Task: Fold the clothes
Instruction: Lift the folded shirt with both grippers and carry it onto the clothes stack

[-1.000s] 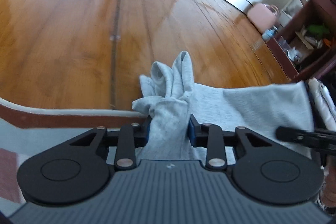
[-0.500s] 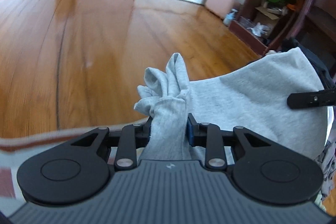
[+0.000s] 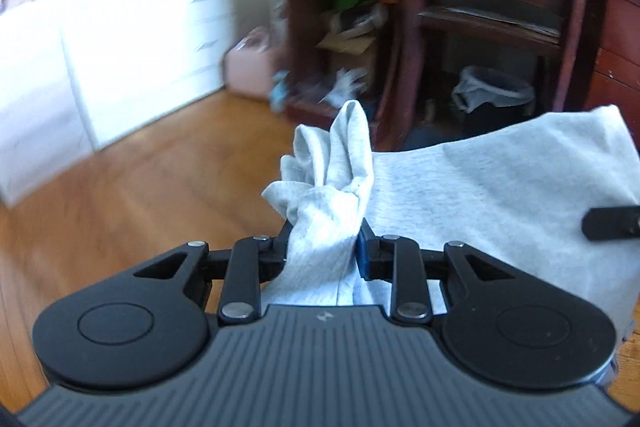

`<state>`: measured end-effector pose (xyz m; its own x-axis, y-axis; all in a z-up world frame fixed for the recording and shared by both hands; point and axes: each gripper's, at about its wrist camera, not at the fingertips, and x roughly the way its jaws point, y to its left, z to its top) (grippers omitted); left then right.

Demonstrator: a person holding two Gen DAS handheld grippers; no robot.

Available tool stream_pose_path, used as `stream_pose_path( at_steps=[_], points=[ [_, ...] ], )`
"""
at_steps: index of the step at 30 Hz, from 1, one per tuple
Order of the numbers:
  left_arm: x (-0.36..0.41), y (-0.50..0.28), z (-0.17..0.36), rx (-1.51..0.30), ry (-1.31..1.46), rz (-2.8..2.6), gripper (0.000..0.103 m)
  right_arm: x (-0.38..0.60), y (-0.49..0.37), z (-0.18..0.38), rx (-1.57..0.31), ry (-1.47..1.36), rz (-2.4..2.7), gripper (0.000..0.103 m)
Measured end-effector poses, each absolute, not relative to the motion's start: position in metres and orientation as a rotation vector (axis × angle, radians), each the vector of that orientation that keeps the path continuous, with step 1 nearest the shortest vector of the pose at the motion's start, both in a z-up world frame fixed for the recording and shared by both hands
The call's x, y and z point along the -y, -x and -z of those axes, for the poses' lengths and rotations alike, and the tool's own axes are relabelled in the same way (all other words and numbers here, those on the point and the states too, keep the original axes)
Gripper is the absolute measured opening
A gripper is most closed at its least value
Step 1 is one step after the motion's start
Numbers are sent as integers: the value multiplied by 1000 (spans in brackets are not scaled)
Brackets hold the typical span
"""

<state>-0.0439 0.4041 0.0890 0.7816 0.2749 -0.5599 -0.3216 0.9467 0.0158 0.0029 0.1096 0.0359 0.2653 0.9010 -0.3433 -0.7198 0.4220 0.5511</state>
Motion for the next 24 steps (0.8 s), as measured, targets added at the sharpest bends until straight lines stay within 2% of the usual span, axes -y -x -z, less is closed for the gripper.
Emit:
stream_pose_path(
  at_steps=[10, 16, 24],
  points=[
    [-348, -82, -94, -648, -52, -234, 27, -59, -85, -20, -671, -431, -904, 17],
    [-345, -122, -83, -719, -23, -206, 27, -51, -102, -3, -695, -477, -845, 17],
    [-344, -149, -76, -675, -62, -244, 27, -55, -103, 3, -668, -446, -828, 17]
  ],
)
